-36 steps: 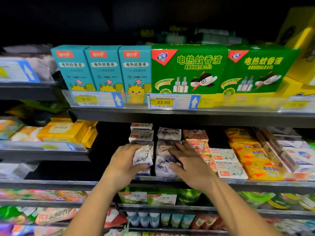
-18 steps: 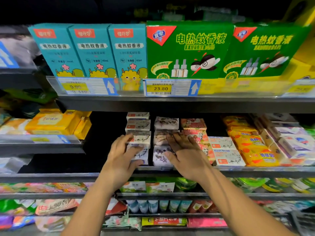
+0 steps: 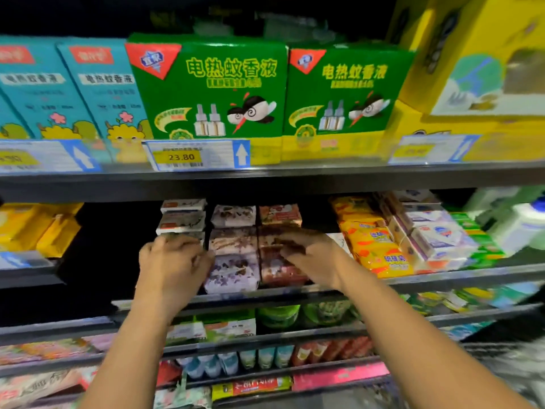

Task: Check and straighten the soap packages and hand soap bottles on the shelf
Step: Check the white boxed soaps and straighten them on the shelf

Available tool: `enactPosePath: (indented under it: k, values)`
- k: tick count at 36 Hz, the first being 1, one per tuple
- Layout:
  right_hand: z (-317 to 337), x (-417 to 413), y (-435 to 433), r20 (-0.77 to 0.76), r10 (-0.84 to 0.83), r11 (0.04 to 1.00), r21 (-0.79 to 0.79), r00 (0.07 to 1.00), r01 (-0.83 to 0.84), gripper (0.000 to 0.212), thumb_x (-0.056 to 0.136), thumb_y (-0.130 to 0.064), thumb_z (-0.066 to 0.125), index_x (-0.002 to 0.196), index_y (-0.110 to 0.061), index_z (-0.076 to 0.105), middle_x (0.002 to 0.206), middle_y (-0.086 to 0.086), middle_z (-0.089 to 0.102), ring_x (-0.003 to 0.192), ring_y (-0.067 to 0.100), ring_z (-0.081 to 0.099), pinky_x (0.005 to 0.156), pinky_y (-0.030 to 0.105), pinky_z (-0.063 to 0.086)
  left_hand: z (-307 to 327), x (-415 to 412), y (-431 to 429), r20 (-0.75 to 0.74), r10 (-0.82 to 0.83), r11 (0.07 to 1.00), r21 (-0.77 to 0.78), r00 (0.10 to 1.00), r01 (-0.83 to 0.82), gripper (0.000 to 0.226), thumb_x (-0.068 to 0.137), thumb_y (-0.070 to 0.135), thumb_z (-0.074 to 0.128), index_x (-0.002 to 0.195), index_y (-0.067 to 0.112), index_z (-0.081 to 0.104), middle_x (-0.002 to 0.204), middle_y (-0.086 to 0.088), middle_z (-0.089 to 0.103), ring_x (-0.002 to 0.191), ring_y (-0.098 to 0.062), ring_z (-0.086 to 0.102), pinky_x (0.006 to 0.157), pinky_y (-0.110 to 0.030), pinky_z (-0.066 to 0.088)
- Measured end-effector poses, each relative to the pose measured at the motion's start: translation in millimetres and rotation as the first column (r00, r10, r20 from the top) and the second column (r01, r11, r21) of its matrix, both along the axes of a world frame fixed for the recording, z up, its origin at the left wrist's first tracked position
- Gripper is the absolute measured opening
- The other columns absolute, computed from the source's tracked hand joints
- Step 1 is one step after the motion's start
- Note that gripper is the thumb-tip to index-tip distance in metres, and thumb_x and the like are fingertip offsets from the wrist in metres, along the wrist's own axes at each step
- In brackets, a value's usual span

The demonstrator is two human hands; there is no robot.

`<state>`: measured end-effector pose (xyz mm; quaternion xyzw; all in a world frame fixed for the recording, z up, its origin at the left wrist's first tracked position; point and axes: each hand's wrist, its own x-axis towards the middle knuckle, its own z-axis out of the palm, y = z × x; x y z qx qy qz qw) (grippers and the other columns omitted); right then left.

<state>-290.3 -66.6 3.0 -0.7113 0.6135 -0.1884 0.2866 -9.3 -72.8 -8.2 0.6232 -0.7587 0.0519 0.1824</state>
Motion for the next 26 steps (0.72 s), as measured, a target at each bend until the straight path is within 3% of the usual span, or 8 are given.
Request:
enactPosePath:
  k: [2,5,8,12,14,16,21,26]
  values:
    - [-2.0,-28.5,-1.0,-0.083,0.000,0.998,-0.057,0.997,-0.005,0.043,0.094,-0.038,0.058,0.131,-0.017,0.064,0.135,0.001,0.060,0.123,0.020,0.057,0.103,0.032,0.046,2.7,-31.9,-0.5,-0.020,-0.108,0.994,-0.011,0.994,0.108,0.044,0.089,0.049,0.042,0.081,0.023,0.077,0.093,0.002,0.073,0.090,-0.031,0.064,0.080,-0.039,0.049]
    - [-9.6,-72.3,-7.9,-0.208,-0.020,1.000,-0.028,0.978,0.014,0.039,0.089,-0.027,0.065,0.123,-0.008,0.067,0.120,0.013,0.066,0.106,0.032,0.065,0.083,0.029,0.050,10.1,-89.5,5.9,-0.041,-0.171,0.977,0.123,0.984,0.175,0.048,0.094,0.058,0.034,0.119,0.031,0.065,0.126,0.005,0.061,0.121,-0.027,0.053,0.100,-0.037,0.041]
    - [-19.1,-98.8,-13.1,-0.422,0.016,0.996,-0.069,0.906,-0.050,0.042,0.087,-0.031,0.070,0.123,-0.010,0.067,0.117,0.015,0.067,0.105,0.033,0.065,0.084,0.031,0.050,6.3,-134.4,2.0,-0.032,-0.230,0.948,0.220,0.973,0.231,0.055,0.098,0.061,0.036,0.147,0.037,0.037,0.153,0.010,0.036,0.142,-0.019,0.031,0.113,-0.032,0.030]
    - [-23.9,-106.5,-29.2,-0.534,0.153,0.980,-0.026,0.831,-0.197,0.033,0.085,-0.020,0.067,0.118,-0.023,0.071,0.122,0.015,0.067,0.112,0.034,0.064,0.091,0.034,0.054,-7.3,-171.2,-14.9,-0.015,-0.233,0.930,0.288,0.972,0.227,0.077,0.090,0.074,0.026,0.153,0.031,0.026,0.161,0.006,0.025,0.148,-0.021,0.021,0.119,-0.036,0.018]
    - [-15.3,-103.8,-36.8,-0.537,0.264,0.962,0.091,0.801,-0.256,0.040,0.092,-0.028,0.065,0.132,-0.028,0.061,0.138,0.009,0.058,0.130,0.030,0.052,0.105,0.031,0.035,-16.5,-177.1,-16.1,0.080,-0.222,0.942,0.276,0.972,0.192,0.091,0.081,0.079,0.009,0.155,0.028,0.020,0.163,0.003,0.018,0.150,-0.023,0.014,0.122,-0.040,0.012]
    - [-6.7,-106.7,-41.2,-0.579,0.202,0.977,0.060,0.790,-0.206,0.053,0.092,-0.040,0.064,0.140,-0.021,0.051,0.141,0.003,0.056,0.132,0.024,0.048,0.102,0.029,0.027,-25.0,-179.4,-16.9,0.136,-0.198,0.958,0.235,0.971,0.162,0.090,0.083,0.078,0.008,0.156,0.027,0.020,0.163,0.002,0.020,0.150,-0.024,0.015,0.122,-0.044,0.013]
    - [-12.0,-116.5,-49.6,-0.518,0.245,0.966,0.062,0.819,-0.249,0.074,0.083,-0.045,0.074,0.146,-0.019,0.044,0.147,0.004,0.051,0.134,0.028,0.044,0.109,0.034,0.033,-28.8,-183.6,-18.1,0.120,-0.146,0.958,0.263,0.982,0.111,0.093,0.077,0.078,0.004,0.157,0.032,0.013,0.164,0.005,0.016,0.152,-0.021,0.009,0.122,-0.045,0.006]
    - [-19.8,-124.2,-59.6,-0.408,0.265,0.963,0.066,0.873,-0.262,0.089,0.077,-0.042,0.082,0.151,-0.020,0.038,0.149,0.002,0.048,0.132,0.024,0.048,0.103,0.033,0.043,-28.3,-183.3,-15.3,0.087,-0.147,0.967,0.224,0.985,0.124,0.090,0.078,0.075,0.005,0.157,0.033,0.014,0.164,0.008,0.015,0.151,-0.019,0.008,0.122,-0.042,0.004]
